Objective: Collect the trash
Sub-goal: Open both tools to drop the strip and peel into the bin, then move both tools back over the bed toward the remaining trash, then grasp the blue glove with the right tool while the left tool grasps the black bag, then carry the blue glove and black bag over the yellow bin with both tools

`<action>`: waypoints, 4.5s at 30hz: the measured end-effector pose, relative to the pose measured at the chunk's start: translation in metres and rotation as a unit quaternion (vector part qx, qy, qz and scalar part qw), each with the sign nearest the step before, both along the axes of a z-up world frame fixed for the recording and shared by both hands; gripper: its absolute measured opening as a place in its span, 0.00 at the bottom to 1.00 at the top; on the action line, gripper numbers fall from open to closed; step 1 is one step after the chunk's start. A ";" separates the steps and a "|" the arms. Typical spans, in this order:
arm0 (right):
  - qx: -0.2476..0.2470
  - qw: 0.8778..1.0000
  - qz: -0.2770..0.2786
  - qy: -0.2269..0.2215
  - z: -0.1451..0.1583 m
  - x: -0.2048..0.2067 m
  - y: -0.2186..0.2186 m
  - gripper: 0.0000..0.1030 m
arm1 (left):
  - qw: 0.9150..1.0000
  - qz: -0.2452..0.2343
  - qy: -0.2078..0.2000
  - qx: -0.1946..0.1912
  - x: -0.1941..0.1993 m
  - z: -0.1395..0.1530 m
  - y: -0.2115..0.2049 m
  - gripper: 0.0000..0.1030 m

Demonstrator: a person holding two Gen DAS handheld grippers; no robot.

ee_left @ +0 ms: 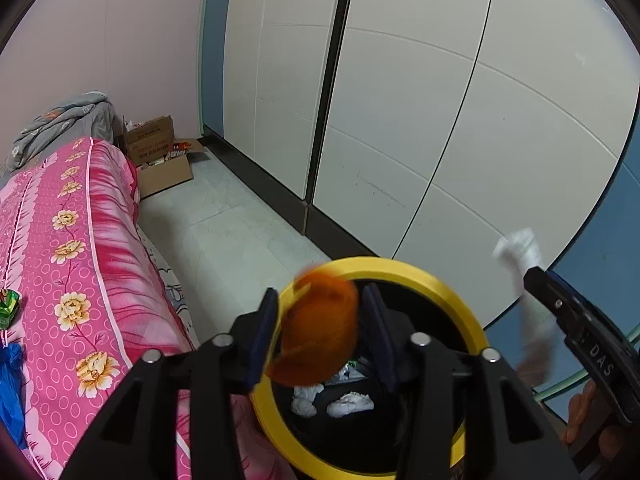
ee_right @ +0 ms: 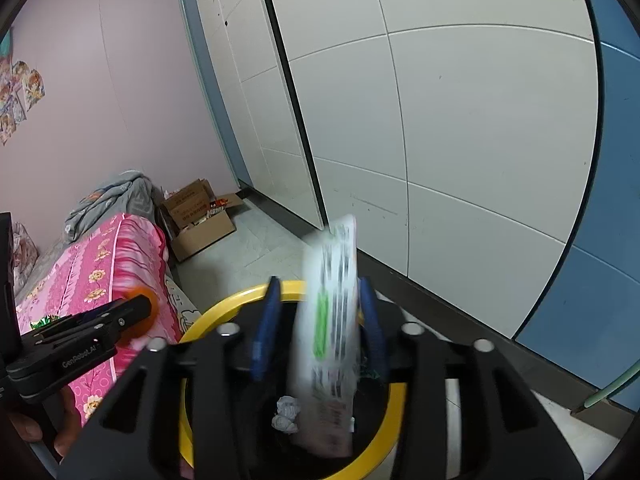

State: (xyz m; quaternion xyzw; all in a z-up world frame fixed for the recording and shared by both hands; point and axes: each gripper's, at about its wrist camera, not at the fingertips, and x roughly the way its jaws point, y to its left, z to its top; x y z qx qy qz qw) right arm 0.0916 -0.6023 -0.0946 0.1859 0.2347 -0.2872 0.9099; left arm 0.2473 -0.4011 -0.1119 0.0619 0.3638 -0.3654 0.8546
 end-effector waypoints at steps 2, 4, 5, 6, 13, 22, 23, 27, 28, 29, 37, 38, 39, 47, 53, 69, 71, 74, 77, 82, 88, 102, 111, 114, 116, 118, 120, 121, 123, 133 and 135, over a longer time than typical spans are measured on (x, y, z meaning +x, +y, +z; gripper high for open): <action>0.002 1.000 -0.002 -0.004 0.001 -0.006 -0.001 0.48 | 1.000 0.003 -0.002 -0.006 0.000 0.004 0.002 0.58; 0.001 1.000 -0.006 -0.007 0.003 -0.007 0.000 0.50 | 1.000 0.007 -0.002 -0.011 0.000 0.006 0.007 0.65; 0.001 1.000 -0.008 -0.008 0.004 -0.008 0.001 0.53 | 1.000 0.009 -0.003 -0.011 0.000 0.007 0.008 0.69; 0.003 1.000 -0.008 -0.011 0.004 -0.008 0.002 0.55 | 1.000 0.013 -0.006 -0.010 0.000 0.008 0.011 0.72; 0.010 1.000 0.003 -0.026 0.017 -0.008 0.012 0.63 | 0.998 0.054 -0.021 -0.019 0.003 0.025 0.044 0.84; 0.000 0.997 0.053 -0.048 0.047 -0.006 0.043 0.75 | 0.993 0.098 -0.056 -0.028 0.001 0.057 0.103 0.89; -0.002 0.997 0.061 -0.051 0.050 -0.005 0.047 0.77 | 0.992 0.104 -0.060 -0.029 0.000 0.061 0.113 0.90; -0.008 0.993 0.103 -0.062 0.066 0.004 0.069 0.80 | 0.989 0.125 -0.068 -0.034 -0.004 0.073 0.148 0.90; -0.008 0.992 0.112 -0.065 0.070 0.007 0.075 0.81 | 0.988 0.130 -0.071 -0.034 -0.005 0.075 0.155 0.90; -0.010 0.991 0.120 -0.067 0.073 0.008 0.080 0.82 | 0.988 0.135 -0.074 -0.034 -0.007 0.076 0.163 0.90; -0.018 0.973 0.216 -0.083 0.098 0.034 0.136 0.87 | 0.977 0.188 -0.100 -0.030 -0.024 0.093 0.243 0.92; -0.020 0.970 0.226 -0.082 0.100 0.038 0.143 0.87 | 0.975 0.194 -0.104 -0.027 -0.026 0.095 0.253 0.92; -0.017 0.966 0.243 -0.081 0.102 0.044 0.153 0.87 | 0.974 0.200 -0.107 -0.023 -0.029 0.096 0.261 0.92; -0.011 0.948 0.313 -0.061 0.105 0.079 0.202 0.88 | 0.964 0.238 -0.115 -0.006 -0.049 0.098 0.323 0.92; -0.006 0.926 0.376 -0.035 0.096 0.112 0.243 0.88 | 0.963 0.249 -0.106 0.013 -0.060 0.083 0.351 0.92; -0.023 0.875 0.481 0.046 0.033 0.190 0.331 0.88 | 0.963 0.267 -0.020 -0.004 -0.051 0.010 0.384 0.92; -0.029 0.868 0.492 0.060 0.022 0.200 0.343 0.88 | 0.963 0.268 -0.010 -0.008 -0.050 0.001 0.385 0.92; -0.033 0.860 0.503 0.076 0.009 0.212 0.355 0.88 | 0.962 0.272 0.000 -0.017 -0.048 -0.007 0.387 0.92; -0.034 0.855 0.509 0.092 -0.005 0.224 0.368 0.88 | 0.960 0.277 0.014 -0.029 -0.045 -0.019 0.391 0.92; -0.049 0.852 0.509 0.112 -0.021 0.244 0.383 0.88 | 0.957 0.284 0.032 -0.040 -0.037 -0.033 0.396 0.92; -0.054 0.849 0.507 0.134 -0.039 0.261 0.393 0.80 | 0.959 0.276 0.034 -0.055 -0.037 -0.039 0.395 0.79; -0.058 0.840 0.511 0.173 -0.068 0.272 0.413 0.37 | 0.965 0.251 0.016 -0.072 -0.045 -0.036 0.389 0.42; -0.071 0.848 0.500 0.162 -0.059 0.265 0.411 0.18 | 0.965 0.248 0.017 -0.081 -0.049 -0.029 0.397 0.37; -0.068 0.853 0.494 0.155 -0.055 0.263 0.407 0.17 | 0.965 0.248 0.011 -0.081 -0.054 -0.023 0.401 0.37; -0.063 0.855 0.491 0.152 -0.052 0.263 0.404 0.17 | 0.965 0.250 0.007 -0.081 -0.058 -0.020 0.404 0.37; -0.056 0.856 0.491 0.150 -0.050 0.262 0.400 0.17 | 0.964 0.252 0.000 -0.080 -0.062 -0.015 0.409 0.37; -0.059 0.858 0.489 0.145 -0.046 0.259 0.398 0.17 | 0.963 0.258 -0.008 -0.077 -0.067 -0.011 0.415 0.37; -0.059 0.859 0.488 0.142 -0.044 0.257 0.397 0.17 | 0.962 0.261 -0.010 -0.077 -0.069 -0.010 0.418 0.37; -0.056 0.862 0.485 0.135 -0.039 0.254 0.394 0.17 | 0.960 0.270 -0.014 -0.077 -0.073 -0.006 0.426 0.37; -0.046 0.871 0.480 0.093 -0.005 0.228 0.377 0.17 | 0.947 0.308 -0.044 -0.076 -0.088 0.021 0.451 0.37; -0.042 0.873 0.479 0.085 0.001 0.223 0.374 0.17 | 0.946 0.311 -0.051 -0.076 -0.091 0.027 0.452 0.37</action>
